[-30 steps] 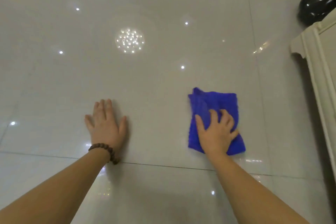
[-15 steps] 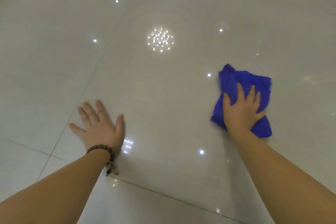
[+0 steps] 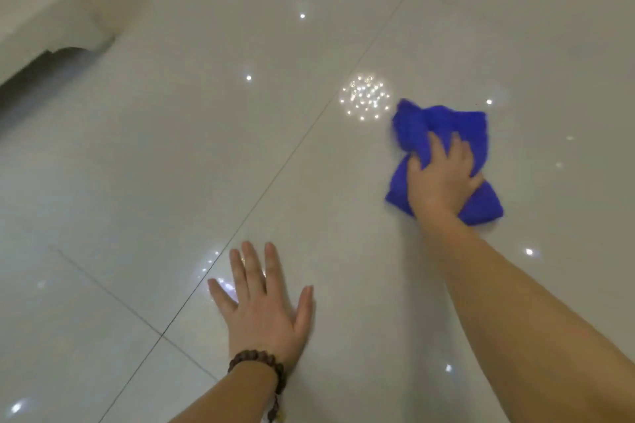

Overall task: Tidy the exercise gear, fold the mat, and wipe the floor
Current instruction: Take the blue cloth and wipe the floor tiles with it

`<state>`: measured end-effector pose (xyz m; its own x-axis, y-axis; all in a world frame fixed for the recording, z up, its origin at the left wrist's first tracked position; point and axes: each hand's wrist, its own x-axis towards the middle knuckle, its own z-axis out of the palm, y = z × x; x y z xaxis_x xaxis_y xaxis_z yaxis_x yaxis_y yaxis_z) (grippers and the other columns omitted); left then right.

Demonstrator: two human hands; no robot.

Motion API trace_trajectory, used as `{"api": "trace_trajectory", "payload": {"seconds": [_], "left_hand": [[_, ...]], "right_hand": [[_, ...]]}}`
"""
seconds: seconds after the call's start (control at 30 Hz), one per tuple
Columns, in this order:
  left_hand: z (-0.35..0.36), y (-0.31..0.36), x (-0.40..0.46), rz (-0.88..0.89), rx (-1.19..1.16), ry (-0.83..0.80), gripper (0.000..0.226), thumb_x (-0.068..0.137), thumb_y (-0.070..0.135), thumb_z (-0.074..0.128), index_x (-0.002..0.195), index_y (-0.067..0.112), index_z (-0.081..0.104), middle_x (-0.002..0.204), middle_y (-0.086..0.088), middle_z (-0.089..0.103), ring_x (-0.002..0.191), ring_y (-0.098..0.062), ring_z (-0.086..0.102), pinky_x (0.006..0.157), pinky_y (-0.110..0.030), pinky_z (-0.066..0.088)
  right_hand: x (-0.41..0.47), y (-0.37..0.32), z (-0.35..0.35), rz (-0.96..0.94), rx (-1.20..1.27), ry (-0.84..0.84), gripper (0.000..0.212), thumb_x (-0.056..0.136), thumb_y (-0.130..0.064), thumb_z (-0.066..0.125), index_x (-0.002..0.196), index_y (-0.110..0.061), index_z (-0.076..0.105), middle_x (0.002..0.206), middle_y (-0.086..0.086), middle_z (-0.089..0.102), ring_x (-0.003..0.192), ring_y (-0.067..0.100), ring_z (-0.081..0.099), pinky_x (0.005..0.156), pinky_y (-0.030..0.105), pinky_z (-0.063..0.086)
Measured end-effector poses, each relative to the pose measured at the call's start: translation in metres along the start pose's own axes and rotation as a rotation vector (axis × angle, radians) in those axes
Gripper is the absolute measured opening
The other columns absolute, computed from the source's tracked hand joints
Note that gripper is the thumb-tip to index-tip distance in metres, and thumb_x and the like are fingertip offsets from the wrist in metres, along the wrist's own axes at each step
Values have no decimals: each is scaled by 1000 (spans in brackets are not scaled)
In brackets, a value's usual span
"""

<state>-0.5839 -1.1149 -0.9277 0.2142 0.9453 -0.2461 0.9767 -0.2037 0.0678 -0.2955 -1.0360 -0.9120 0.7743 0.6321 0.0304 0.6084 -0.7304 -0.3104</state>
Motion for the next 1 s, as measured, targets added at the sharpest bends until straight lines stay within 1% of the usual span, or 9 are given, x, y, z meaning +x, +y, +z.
{"api": "trace_trajectory", "payload": {"seconds": [0.1,0.17,0.23,0.37,0.43,0.5,0.67,0.73,1.0], "left_hand": [[0,0,1,10,0,-10,82,88,61,33,151,11,23,157,-18,22,148,-33,11,112,-64,7],[-1,0,3,15,-17,-11,82,85,61,36,150,10,30,155,-19,27,147,-34,15,111,-65,10],[-1,-1,3,24,-15,-8,84,85,61,38,150,10,29,157,-19,22,147,-34,13,111,-65,9],[1,-2,3,31,-50,20,85,84,61,41,151,9,28,158,-19,19,147,-36,15,108,-68,13],[2,-3,4,33,-62,36,85,84,61,41,150,9,29,158,-20,20,146,-37,18,107,-69,15],[2,-4,4,34,-53,48,85,84,61,42,149,8,31,157,-20,21,145,-38,19,107,-69,15],[6,-4,5,20,-53,45,86,80,61,44,147,8,34,152,-22,32,144,-36,21,107,-68,14],[5,-2,5,19,-62,55,85,81,62,43,148,9,34,153,-21,31,145,-36,21,107,-67,15],[-1,0,3,27,-71,79,84,88,64,37,151,11,26,157,-19,21,147,-36,14,109,-68,13]], "right_hand": [[-77,-66,36,-1059,-62,-231,53,83,-51,43,133,-35,50,148,0,41,136,24,37,104,54,28],[-54,-68,34,-1369,-71,-353,54,83,-53,42,134,-37,49,148,-3,40,137,21,36,103,52,27],[12,-58,28,-1088,-13,-255,53,86,-55,39,135,-36,49,149,-2,40,137,22,35,105,55,27],[125,-16,4,-120,-76,-142,57,94,-55,36,146,-30,31,156,4,20,143,24,15,111,59,12],[121,-37,4,109,-60,-122,60,94,-56,33,147,-28,26,158,6,15,145,26,9,112,61,8],[78,-89,22,3,-82,-124,59,95,-54,31,148,-30,26,158,5,14,145,26,10,112,60,10],[-116,-194,65,-1172,-113,-420,55,92,-56,36,143,-39,32,157,-2,21,145,22,14,112,53,9],[-98,-184,60,-1296,-54,-425,55,89,-58,34,140,-37,41,153,-2,30,142,22,24,109,54,20],[68,-22,1,124,-75,-63,57,94,-53,34,145,-27,31,155,10,21,142,30,15,110,62,11]]}}
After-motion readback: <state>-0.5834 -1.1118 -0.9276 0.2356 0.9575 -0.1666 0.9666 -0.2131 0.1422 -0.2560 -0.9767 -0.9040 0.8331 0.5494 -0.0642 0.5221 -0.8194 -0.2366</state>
